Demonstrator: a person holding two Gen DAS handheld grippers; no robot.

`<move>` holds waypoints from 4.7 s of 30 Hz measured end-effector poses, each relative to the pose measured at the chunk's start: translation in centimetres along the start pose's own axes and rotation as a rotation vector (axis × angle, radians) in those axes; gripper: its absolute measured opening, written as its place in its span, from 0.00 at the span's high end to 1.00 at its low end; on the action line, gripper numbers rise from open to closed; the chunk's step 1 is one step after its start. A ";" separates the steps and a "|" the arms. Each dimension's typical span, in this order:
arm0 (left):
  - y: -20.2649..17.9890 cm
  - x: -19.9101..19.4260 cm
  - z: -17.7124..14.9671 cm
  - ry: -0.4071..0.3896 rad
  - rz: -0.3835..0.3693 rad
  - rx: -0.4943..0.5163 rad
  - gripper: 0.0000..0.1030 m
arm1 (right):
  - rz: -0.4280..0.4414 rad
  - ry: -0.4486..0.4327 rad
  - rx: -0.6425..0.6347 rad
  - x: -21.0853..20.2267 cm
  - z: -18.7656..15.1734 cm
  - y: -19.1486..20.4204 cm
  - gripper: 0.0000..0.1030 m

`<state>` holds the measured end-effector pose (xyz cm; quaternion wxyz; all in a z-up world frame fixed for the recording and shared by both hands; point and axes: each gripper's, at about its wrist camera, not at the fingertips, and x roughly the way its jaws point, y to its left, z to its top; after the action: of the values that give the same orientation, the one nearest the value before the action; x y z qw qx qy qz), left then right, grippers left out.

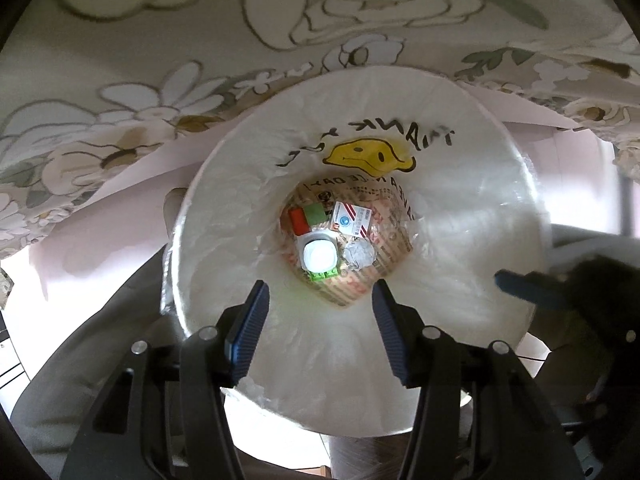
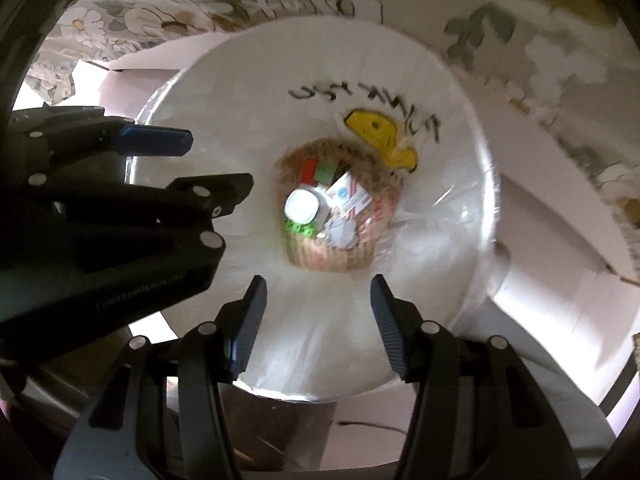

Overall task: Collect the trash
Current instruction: 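Open both tools to drop the red block and Lego brick into the bin, then move both open tools back toward the black tube and milk carton, then grasp the black foam tube with the left tool while the right tool grasps the milk carton, then carry the black foam tube and milk carton with both tools over the bin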

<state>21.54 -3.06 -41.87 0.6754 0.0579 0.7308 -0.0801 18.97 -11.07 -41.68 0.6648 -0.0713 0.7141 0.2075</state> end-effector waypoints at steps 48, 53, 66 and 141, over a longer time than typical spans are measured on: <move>-2.6 -29.5 -1.0 -0.543 0.106 0.085 0.23 | -0.218 -0.523 -0.092 -29.3 -2.3 -2.1 0.36; -2.2 -32.8 1.4 -0.599 0.141 0.102 0.23 | -0.247 -0.582 -0.096 -33.4 -0.1 -3.5 0.34; -0.2 -38.0 10.2 -0.631 0.252 0.254 0.20 | -0.306 -0.634 -0.126 -41.3 9.8 -6.8 0.32; 2.1 -36.9 31.2 -0.565 0.207 0.707 0.61 | -0.287 -0.429 -0.298 -40.1 44.9 -17.1 0.52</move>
<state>55.46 -6.20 -7.50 0.7913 0.3330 0.4366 -0.2690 70.95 -15.95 -7.20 0.8052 -0.2230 0.5015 0.2244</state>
